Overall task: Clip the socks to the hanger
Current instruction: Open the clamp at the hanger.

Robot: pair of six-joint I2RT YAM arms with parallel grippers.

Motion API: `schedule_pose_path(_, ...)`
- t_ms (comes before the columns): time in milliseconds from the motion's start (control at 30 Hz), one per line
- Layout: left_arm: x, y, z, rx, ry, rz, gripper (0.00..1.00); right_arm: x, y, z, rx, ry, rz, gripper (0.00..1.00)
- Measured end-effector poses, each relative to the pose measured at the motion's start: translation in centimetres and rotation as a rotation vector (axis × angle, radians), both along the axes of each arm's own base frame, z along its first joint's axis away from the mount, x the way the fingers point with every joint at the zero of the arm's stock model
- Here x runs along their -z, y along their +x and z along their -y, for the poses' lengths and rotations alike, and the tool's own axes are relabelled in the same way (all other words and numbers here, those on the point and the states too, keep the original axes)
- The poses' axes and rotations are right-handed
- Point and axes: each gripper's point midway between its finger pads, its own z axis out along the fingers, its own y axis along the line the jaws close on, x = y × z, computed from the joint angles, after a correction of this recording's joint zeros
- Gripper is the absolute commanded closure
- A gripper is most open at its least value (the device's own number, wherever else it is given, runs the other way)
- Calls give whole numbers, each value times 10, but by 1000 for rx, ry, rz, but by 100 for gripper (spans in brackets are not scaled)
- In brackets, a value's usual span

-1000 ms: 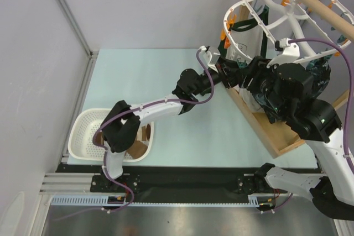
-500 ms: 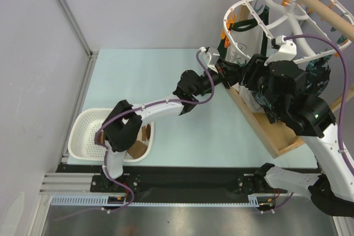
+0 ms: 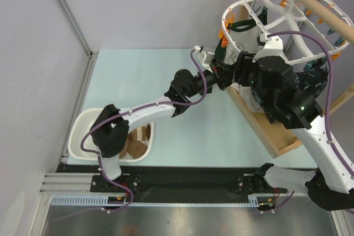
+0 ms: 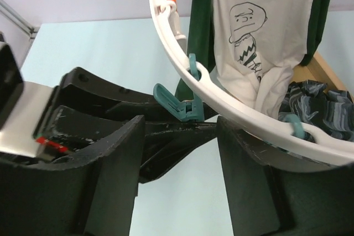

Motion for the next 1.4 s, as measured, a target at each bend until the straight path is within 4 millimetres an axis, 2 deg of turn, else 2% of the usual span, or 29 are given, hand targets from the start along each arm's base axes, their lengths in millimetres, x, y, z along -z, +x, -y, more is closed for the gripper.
schedule_pose_path(100,-2,-2,-2,0,0,-3,100,7,4,-3,-2,-21,-3,38)
schedule_pose_path(500,5,-1,-2,2,11,-28,100,10,21,-9,23,-25,36,44)
schedule_pose_path(533,5,-1,-2,1,10,-29,100,11,22,-9,29,-25,38,49)
schedule_pose_path(600,5,0,-2,-3,10,-31,100,14,26,-6,48,-31,41,53)
schedule_pose_path(700,6,1,-2,-6,12,-34,100,20,31,-1,73,-34,43,67)
schedule_pose_path(733,7,2,-3,-9,14,-37,100,21,33,0,79,-32,44,80)
schedule_pose_path(800,9,4,-3,-16,19,-43,100,23,35,5,97,-29,49,96)
schedule_pose_path(833,10,4,-3,-18,20,-45,100,23,36,6,101,-22,49,100)
schedule_pose_path(933,12,5,-3,-21,29,-54,65,26,36,9,102,-3,47,100)
schedule_pose_path(967,14,4,-4,-22,33,-57,47,27,36,9,94,5,44,100)
schedule_pose_path(1000,16,2,-7,-20,39,-62,40,27,37,12,103,4,45,100)
schedule_pose_path(1033,19,1,-11,-19,46,-74,23,27,38,16,112,5,45,100)
schedule_pose_path(1067,22,-2,-17,-18,58,-87,16,27,40,20,124,5,43,100)
schedule_pose_path(1133,26,-9,-33,-18,80,-119,10,29,42,27,141,7,39,100)
schedule_pose_path(1233,19,-20,-67,-51,107,-145,11,30,44,33,147,14,34,100)
schedule_pose_path(1400,-14,-43,-151,-210,130,-239,16,35,45,37,131,16,11,100)
